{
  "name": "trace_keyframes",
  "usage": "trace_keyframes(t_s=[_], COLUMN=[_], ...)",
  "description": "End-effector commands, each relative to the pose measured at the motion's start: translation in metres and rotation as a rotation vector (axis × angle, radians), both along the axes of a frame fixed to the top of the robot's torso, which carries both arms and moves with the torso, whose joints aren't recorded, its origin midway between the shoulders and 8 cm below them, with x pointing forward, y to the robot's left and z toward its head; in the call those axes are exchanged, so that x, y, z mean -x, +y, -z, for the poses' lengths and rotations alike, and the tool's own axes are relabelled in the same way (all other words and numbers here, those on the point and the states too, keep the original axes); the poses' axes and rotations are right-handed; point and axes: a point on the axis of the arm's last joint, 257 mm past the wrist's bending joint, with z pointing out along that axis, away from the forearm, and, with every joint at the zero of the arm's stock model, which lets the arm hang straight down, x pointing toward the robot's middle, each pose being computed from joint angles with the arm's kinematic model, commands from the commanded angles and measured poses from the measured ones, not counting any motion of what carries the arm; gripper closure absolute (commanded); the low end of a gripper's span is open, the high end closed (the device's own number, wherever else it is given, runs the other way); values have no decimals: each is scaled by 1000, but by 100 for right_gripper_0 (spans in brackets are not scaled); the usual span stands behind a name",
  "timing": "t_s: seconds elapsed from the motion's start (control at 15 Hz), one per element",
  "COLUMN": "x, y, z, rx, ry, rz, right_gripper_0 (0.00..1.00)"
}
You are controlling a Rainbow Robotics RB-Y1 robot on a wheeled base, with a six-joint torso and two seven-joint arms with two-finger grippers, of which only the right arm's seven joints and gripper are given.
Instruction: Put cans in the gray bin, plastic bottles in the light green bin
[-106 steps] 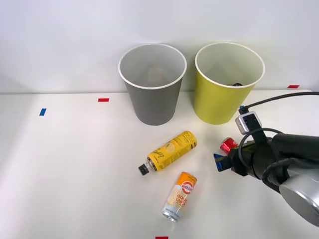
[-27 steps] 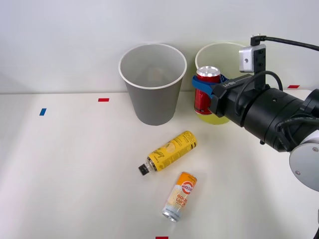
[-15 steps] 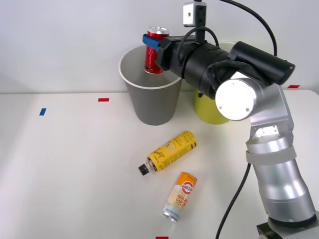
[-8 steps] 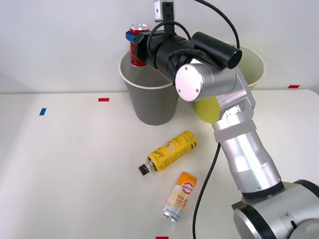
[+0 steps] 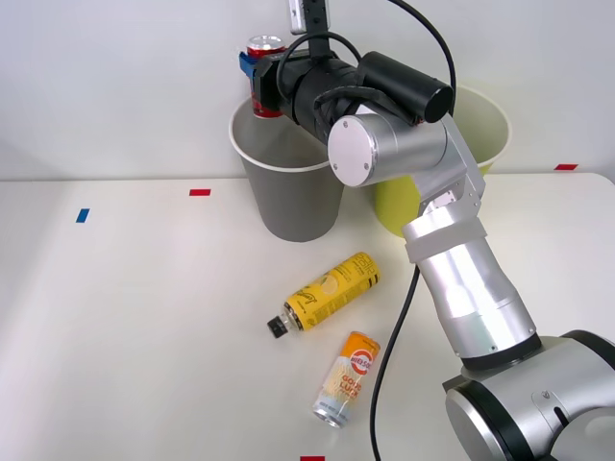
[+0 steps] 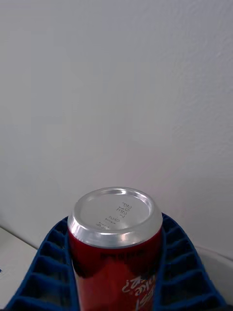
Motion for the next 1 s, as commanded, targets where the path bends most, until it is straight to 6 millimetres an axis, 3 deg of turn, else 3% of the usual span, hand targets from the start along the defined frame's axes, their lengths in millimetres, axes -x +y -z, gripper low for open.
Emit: trace_keyframes(t_s=[0.07, 0.33, 0.47, 0.8, 1.0], x=[3, 6, 11, 62, 95], y=[3, -5, -19, -63, -104], z=[-1, 4, 5, -21, -22], rx=[12, 14, 8, -6, -13], ry=[-41, -124, -164, -291, -346], rz=[-3, 11, 28, 48, 94], right_gripper_0=[0, 0, 0, 0, 0])
